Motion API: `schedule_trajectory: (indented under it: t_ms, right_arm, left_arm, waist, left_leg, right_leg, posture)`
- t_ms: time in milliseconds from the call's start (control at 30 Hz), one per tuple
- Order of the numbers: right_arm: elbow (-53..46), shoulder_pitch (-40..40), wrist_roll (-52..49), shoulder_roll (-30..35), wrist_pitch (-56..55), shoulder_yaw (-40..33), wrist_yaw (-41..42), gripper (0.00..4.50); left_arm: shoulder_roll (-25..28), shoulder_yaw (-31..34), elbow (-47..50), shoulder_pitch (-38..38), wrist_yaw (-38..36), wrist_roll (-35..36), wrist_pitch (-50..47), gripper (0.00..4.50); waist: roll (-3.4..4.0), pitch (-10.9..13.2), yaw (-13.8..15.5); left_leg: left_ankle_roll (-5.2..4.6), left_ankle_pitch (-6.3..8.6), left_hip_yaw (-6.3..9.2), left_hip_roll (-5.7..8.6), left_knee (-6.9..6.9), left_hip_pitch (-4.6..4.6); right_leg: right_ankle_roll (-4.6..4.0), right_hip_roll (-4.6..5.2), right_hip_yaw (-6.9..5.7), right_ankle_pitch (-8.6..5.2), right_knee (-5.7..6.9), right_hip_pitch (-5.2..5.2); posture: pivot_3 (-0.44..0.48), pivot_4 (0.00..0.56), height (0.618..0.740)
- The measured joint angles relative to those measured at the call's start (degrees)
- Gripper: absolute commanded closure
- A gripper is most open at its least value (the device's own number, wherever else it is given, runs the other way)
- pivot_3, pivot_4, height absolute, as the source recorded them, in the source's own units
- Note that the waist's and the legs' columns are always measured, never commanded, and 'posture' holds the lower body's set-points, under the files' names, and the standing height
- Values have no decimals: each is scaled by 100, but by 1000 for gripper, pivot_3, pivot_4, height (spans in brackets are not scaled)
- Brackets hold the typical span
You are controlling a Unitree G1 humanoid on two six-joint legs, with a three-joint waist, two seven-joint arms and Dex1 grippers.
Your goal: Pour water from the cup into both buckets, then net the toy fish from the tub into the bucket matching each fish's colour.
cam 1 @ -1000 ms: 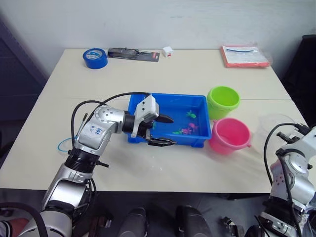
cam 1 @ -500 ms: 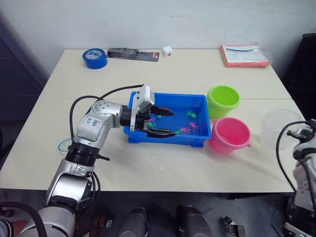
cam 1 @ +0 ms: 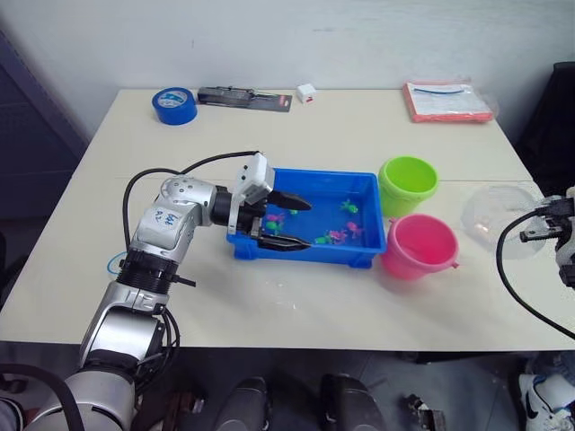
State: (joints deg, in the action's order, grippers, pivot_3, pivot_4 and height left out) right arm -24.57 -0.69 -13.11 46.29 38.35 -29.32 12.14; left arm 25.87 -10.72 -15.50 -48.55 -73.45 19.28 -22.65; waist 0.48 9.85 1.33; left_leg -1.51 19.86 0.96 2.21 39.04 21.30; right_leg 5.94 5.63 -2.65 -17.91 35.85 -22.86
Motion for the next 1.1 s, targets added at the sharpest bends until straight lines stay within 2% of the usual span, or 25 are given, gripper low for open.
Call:
schedule_trajectory:
  t_ms: [233, 667, 1100]
  right_arm:
    - [-244, 93, 794, 374, -342, 375, 150, 3843]
    - [-285, -237, 1611, 358, -536, 1029, 221, 3843]
    - [-94, -333, 2368, 335, -1363, 1182, 225, 3843]
  left_arm:
    - [-66, -2, -122, 3, 14, -134, 173, 0]
    - [-115, 0, -261, 8, 82, -190, 238, 0]
    - [-114, 0, -259, 9, 130, -190, 225, 0]
  waist:
    - [-1, 0, 0]
    - [-1, 0, -1]
    - [0, 0, -2]
  left_leg:
    - [0, 0, 1, -1, 1, 0]
    - [0, 0, 2, 0, 3, 0]
    - [1, 0, 1, 1, 4, 0]
  right_leg:
    - [0, -2, -2, 0, -1, 0]
    - [0, -2, -3, 0, 0, 0]
    - [0, -2, -5, 0, 0, 0]
  posture:
    - [0, 150, 737]
    - [0, 150, 737]
    - [0, 150, 737]
